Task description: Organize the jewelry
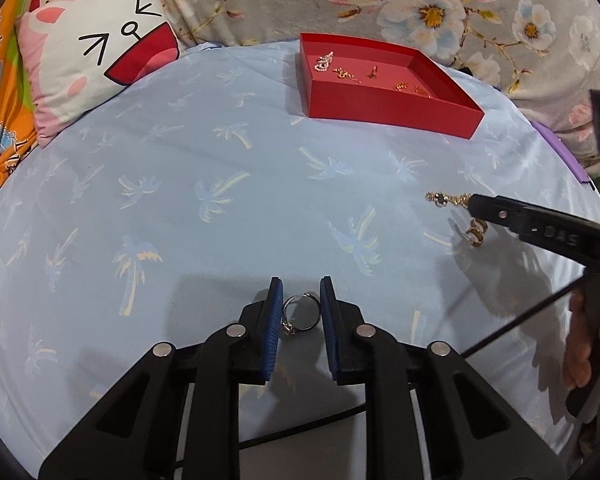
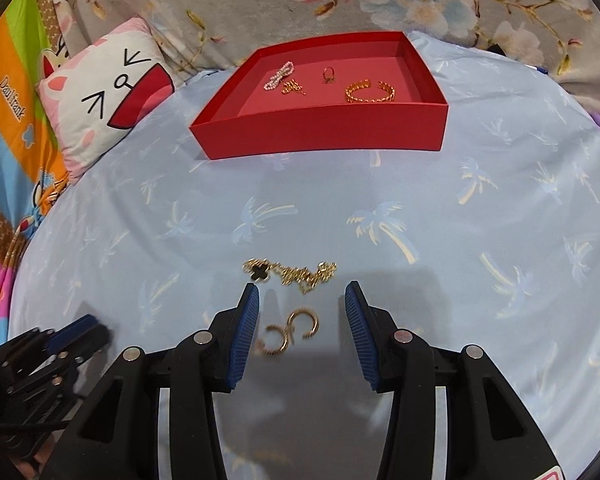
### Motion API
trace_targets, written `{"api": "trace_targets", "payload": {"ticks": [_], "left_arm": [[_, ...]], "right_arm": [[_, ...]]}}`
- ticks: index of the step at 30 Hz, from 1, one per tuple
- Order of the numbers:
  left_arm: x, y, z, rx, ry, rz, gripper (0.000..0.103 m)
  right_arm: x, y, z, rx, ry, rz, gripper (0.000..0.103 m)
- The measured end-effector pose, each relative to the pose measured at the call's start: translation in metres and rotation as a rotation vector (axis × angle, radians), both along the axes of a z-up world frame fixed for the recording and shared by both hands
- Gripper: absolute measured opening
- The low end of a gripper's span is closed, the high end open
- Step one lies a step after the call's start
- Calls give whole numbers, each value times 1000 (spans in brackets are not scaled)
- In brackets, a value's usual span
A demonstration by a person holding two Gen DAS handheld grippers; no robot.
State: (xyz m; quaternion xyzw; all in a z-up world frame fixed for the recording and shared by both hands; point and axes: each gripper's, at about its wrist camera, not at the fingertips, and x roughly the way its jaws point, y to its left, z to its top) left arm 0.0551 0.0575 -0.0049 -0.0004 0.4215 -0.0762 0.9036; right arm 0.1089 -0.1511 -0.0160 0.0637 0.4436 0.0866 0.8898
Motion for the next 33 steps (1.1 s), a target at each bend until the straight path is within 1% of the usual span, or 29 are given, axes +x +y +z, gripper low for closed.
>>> {"api": "trace_targets", "payload": {"ticks": [2, 3, 4, 5, 6, 8, 9, 11, 15, 19, 25, 30, 33], "left_arm": [[2, 3, 4, -5, -3, 5, 18], [2, 5, 5, -12, -4, 7, 18], [3, 8, 8, -19, -6, 13, 18], [4, 9, 10, -24, -7, 16, 18], [5, 11, 12, -32, -8, 19, 18], [8, 13, 15, -40, -11, 24, 18], [9, 14, 16, -41, -13, 27, 18], [11, 16, 18, -53, -13, 29, 18], [15, 20, 23, -87, -6, 31, 18], [17, 27, 33, -117, -14, 35, 18], [26, 41, 54, -152, -32, 52, 18], [33, 45, 77, -140, -75, 58, 18], [41, 41, 96, -138, -104, 44, 18]], "right_arm": [[7, 1, -5, -10, 8, -2, 41], [9, 2, -5, -23, -5, -1, 40], [10, 4, -5, -36, -7, 1, 36], [12, 6, -6, -43, -8, 4, 27], [13, 7, -6, -51, -10, 4, 24], [15, 9, -7, -61, -12, 5, 9], [16, 9, -7, -59, -13, 7, 9], [15, 8, -7, -59, -17, 5, 5], [13, 6, -2, -46, -29, -3, 4], [9, 1, 16, -16, -63, -12, 4], [0, -9, 64, 7, -165, -22, 4], [-1, -21, 106, 26, -246, -32, 4], [3, -29, 129, 40, -286, -41, 4]]}}
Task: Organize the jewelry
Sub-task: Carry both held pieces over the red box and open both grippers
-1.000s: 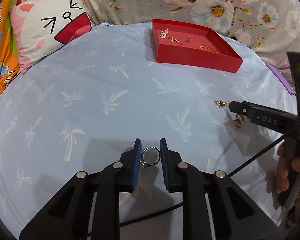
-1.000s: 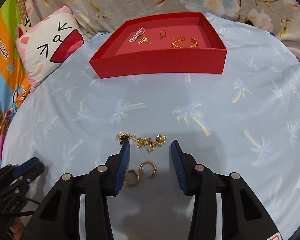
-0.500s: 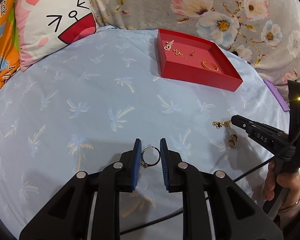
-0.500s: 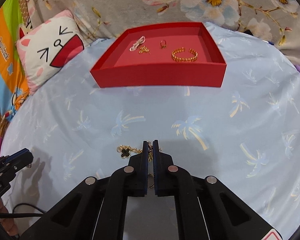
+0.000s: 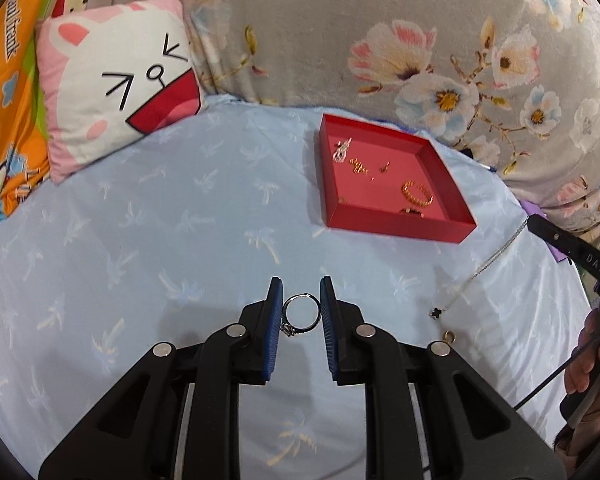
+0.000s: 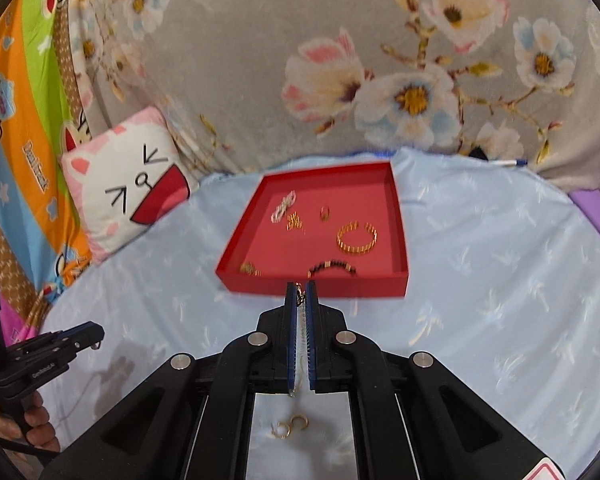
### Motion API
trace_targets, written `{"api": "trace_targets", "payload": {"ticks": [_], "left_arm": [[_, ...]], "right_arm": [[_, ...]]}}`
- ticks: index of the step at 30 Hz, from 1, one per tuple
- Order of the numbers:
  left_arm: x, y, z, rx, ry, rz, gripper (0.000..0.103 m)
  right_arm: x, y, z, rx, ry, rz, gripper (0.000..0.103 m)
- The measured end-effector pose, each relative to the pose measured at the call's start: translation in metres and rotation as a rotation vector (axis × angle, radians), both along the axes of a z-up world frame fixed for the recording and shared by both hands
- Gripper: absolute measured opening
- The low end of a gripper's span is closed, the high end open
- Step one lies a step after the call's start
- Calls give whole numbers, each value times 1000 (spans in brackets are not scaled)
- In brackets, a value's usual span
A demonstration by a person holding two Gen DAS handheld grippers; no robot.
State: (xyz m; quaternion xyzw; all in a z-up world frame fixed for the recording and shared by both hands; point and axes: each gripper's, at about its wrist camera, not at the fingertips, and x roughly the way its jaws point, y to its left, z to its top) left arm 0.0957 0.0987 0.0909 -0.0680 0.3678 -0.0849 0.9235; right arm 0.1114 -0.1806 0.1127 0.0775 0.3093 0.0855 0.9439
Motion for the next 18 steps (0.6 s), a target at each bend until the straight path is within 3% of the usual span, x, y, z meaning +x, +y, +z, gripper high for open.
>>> {"api": "trace_targets", "payload": {"ticks": [10, 18], "left_arm": [[40, -27, 48, 19, -80, -66, 18], [104, -67, 87, 16, -129, -147, 18]], "right_arm": [[27, -13, 57, -20, -93, -9, 4], [98, -22, 98, 7, -132, -14, 4]]}}
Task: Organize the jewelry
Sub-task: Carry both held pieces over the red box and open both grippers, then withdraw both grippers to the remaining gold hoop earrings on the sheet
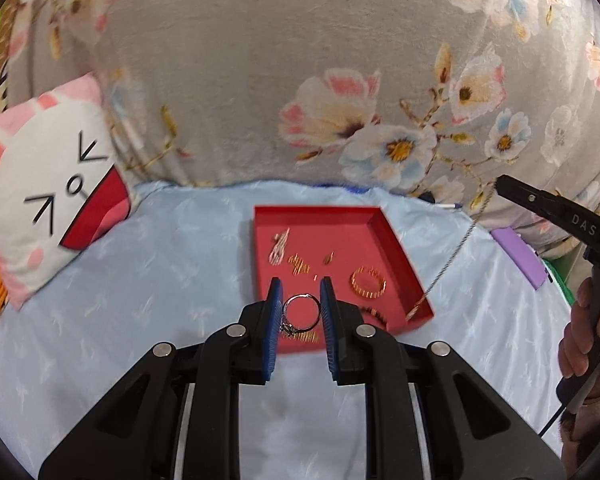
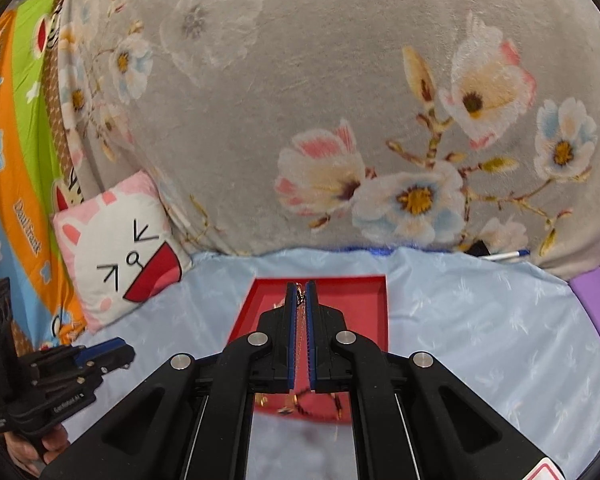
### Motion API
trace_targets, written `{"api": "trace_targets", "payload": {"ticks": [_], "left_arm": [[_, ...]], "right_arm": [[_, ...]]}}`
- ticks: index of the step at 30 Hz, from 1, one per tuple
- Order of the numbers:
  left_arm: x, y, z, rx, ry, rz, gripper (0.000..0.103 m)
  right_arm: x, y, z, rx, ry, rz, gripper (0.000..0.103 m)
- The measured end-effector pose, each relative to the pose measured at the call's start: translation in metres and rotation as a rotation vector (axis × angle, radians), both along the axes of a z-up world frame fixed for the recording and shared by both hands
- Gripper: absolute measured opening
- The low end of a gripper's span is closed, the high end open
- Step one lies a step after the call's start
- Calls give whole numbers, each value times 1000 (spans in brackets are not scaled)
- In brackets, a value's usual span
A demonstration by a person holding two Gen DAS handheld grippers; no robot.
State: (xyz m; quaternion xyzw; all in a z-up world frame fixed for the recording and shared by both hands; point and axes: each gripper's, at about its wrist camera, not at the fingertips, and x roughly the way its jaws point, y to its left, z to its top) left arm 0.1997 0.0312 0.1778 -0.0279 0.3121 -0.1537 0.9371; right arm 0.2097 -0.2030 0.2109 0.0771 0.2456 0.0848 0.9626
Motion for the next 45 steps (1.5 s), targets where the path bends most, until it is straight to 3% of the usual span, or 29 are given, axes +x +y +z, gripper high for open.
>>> {"api": "trace_targets", "payload": {"ticks": [3, 7, 14, 21, 25, 26, 27, 29, 33, 35, 37, 45], "left_arm": [[36, -15, 11, -24, -18, -28, 18], [86, -29, 4, -59, 32, -48, 18], [147, -57, -44, -14, 131, -43, 18], [170, -70, -89, 13, 224, -49, 19], [176, -69, -108, 21, 265, -32, 20], [178, -69, -111, 24, 269, -26, 26], [180, -66, -115, 29, 280, -8, 40], [183, -61, -121, 14, 293, 18, 53], [188, -48, -126, -19, 320, 65, 62], [188, -43, -126, -33, 321, 79, 64], [184, -40, -123, -35, 310, 84, 64], [142, -37, -106, -20, 239, 79, 68]], "right_arm": [[32, -4, 5, 35, 9, 8, 4], [79, -6, -7, 39, 44, 14, 4], [148, 4, -62, -50, 139, 3, 4], [179, 9, -103, -96, 198, -9, 4], [186, 9, -115, -96, 212, -11, 4], [186, 10, -116, -97, 212, -10, 4], [187, 10, -118, -97, 213, -11, 4], [190, 8, -122, -96, 218, -12, 4], [194, 7, -127, -112, 216, -29, 10], [191, 5, -126, -105, 204, -35, 24], [183, 0, -122, -81, 185, -44, 31], [105, -13, -102, 13, 125, -9, 32]]}}
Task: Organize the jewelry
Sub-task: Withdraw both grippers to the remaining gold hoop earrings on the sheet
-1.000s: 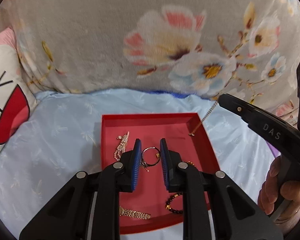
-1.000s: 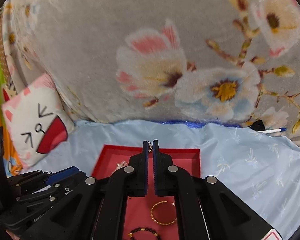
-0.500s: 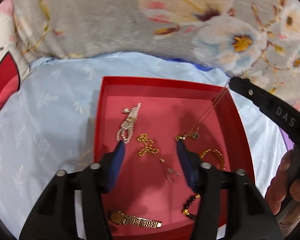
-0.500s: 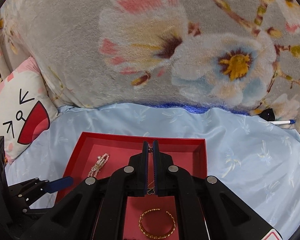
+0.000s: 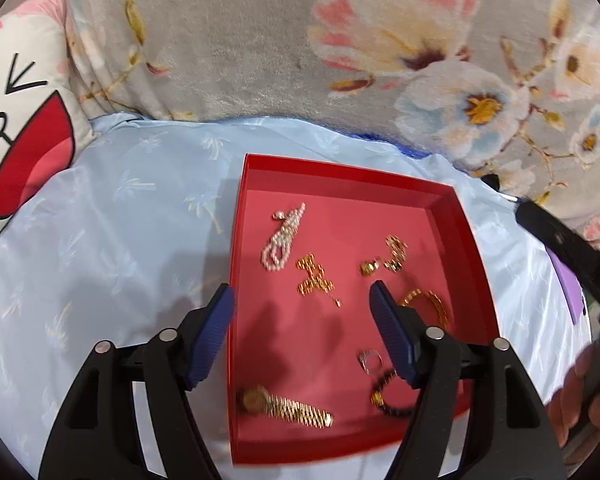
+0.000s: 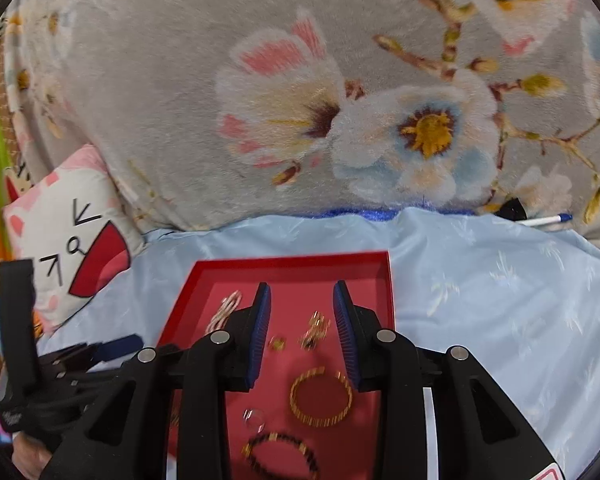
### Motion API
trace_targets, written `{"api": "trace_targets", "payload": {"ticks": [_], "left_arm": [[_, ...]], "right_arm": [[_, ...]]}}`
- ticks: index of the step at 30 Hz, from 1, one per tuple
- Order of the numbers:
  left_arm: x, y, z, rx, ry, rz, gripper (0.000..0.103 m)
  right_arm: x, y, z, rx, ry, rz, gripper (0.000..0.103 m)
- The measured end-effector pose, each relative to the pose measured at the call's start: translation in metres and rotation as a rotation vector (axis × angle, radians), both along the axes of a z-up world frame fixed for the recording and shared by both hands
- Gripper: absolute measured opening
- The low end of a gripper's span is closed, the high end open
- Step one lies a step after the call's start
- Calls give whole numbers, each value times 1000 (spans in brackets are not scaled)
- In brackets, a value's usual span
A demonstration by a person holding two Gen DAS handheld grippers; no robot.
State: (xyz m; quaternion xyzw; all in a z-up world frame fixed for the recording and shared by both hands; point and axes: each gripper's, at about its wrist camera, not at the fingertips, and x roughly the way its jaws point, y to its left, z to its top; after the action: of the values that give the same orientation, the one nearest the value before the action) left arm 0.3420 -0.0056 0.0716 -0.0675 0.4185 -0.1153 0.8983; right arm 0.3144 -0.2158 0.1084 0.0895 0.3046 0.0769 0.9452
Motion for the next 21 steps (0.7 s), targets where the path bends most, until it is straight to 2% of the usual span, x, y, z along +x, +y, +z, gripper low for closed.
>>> {"api": "trace_targets", "payload": {"ticks": [7, 13, 17, 21], "left_arm": [[-68, 2, 0, 10, -21, -17, 70], [-145, 4, -19, 40, -12, -67, 71], [-183, 3, -37, 34, 32, -99, 71], [-209, -2, -55, 37, 70, -120, 71]], "right_arm": [[-113, 1, -13, 88, 33, 57, 33], [-208, 16, -53, 29, 122, 73, 33], [-250, 28, -80, -28, 186, 83, 33], [-263, 36, -98, -41, 221, 79, 33]]}}
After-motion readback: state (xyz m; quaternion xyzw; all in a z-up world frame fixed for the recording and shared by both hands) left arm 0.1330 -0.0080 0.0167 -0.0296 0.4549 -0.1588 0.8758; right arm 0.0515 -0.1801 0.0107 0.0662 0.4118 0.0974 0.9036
